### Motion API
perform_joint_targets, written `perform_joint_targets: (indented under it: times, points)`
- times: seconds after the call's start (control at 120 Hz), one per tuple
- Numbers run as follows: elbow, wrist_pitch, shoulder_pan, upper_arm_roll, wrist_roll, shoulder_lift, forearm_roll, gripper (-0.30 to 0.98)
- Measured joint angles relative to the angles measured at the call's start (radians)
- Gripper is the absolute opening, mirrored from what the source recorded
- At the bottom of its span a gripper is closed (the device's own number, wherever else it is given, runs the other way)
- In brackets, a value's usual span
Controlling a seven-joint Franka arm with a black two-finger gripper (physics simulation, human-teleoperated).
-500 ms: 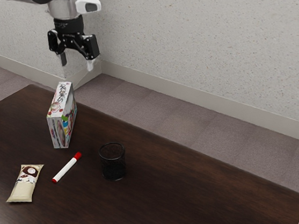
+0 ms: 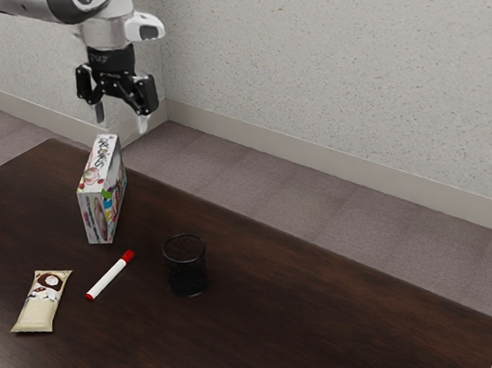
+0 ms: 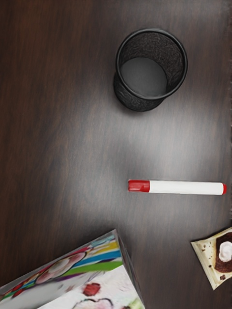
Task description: Put the marker into the pen holder.
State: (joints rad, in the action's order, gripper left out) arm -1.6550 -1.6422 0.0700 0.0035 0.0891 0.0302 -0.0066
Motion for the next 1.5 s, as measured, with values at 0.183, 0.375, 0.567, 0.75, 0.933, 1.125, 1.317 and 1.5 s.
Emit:
perform_joint_targets:
  times: [0.183, 0.375, 0.567, 0.75, 0.933, 1.125, 1.317, 1.5]
  points:
    - [-0.154, -0.027, -0.026, 0.011, 0.0, -0.003, 0.001, 0.69]
    - [-0.387, -0.151, -0.007, 0.025, 0.001, 0.021, -0.003, 0.69]
    - [-0.528, -0.316, 0.04, 0.069, -0.001, 0.021, -0.012, 0.69]
    - [-0.582, -0.495, 0.036, 0.076, -0.008, 0.088, -0.01, 0.69]
    - [-0.584, -0.666, 0.028, 0.079, -0.022, 0.156, -0.011, 0.69]
    - [-0.586, -0.782, 0.028, 0.081, -0.036, 0.195, -0.015, 0.69]
    - [-0.649, -0.863, 0.012, 0.081, -0.046, 0.196, -0.03, 0.68]
    - [-0.662, -0.907, 0.006, 0.082, -0.053, 0.188, -0.038, 0.6]
